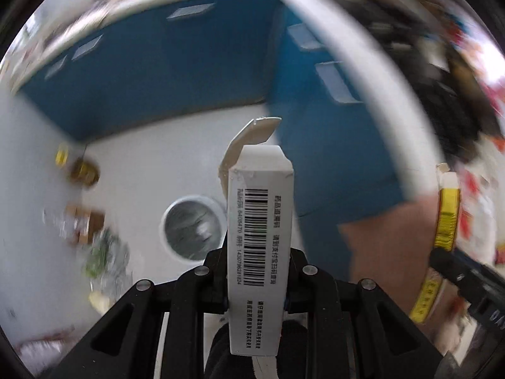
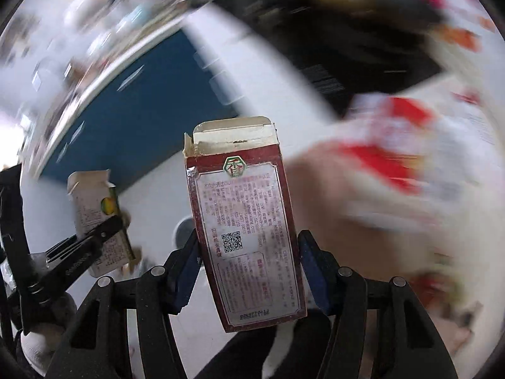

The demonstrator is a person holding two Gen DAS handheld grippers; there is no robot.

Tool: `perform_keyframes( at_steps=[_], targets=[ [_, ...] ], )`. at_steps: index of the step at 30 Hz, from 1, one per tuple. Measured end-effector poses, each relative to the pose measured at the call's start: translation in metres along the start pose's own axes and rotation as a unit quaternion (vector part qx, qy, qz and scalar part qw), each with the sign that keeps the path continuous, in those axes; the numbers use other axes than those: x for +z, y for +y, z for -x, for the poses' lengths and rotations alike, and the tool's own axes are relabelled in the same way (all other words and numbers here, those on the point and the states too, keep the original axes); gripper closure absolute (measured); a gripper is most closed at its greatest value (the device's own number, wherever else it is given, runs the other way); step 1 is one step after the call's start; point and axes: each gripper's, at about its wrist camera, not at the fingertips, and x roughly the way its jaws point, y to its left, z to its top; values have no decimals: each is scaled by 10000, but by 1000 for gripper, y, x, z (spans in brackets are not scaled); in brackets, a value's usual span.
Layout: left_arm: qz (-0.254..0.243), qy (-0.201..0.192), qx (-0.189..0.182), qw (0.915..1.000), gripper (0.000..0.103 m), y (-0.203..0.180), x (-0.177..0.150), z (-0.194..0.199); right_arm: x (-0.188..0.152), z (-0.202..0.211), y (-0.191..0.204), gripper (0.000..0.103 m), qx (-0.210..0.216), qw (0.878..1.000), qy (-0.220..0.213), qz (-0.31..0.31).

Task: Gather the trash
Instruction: 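Carry both boxes over the white bin and open both tools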

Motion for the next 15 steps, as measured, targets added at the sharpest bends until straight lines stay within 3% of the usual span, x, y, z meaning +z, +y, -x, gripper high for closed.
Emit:
perform_keyframes(
  at_steps=[3, 7, 11, 14, 15],
  targets=[
    [485, 351, 158, 9981, 84, 68, 0, -72, 0, -100, 51, 41, 182, 9987, 420, 228],
    [933, 887, 127, 9916, 84, 137, -5, -184, -7, -251, 87, 41, 480, 9921, 1138, 215],
    [1188, 1342, -34, 9838, 82, 179, -10, -276, -20, -376, 102, 41, 696, 9812, 1797, 123],
    [1261, 1555, -42, 9797, 80, 203, -18, -320, -32, -453, 109, 41, 793, 9703, 2281, 118],
    [1254, 1579, 2, 9795, 73, 209, -20, -330, -34, -472, 108, 40, 780, 9681, 2376, 131]
  ],
)
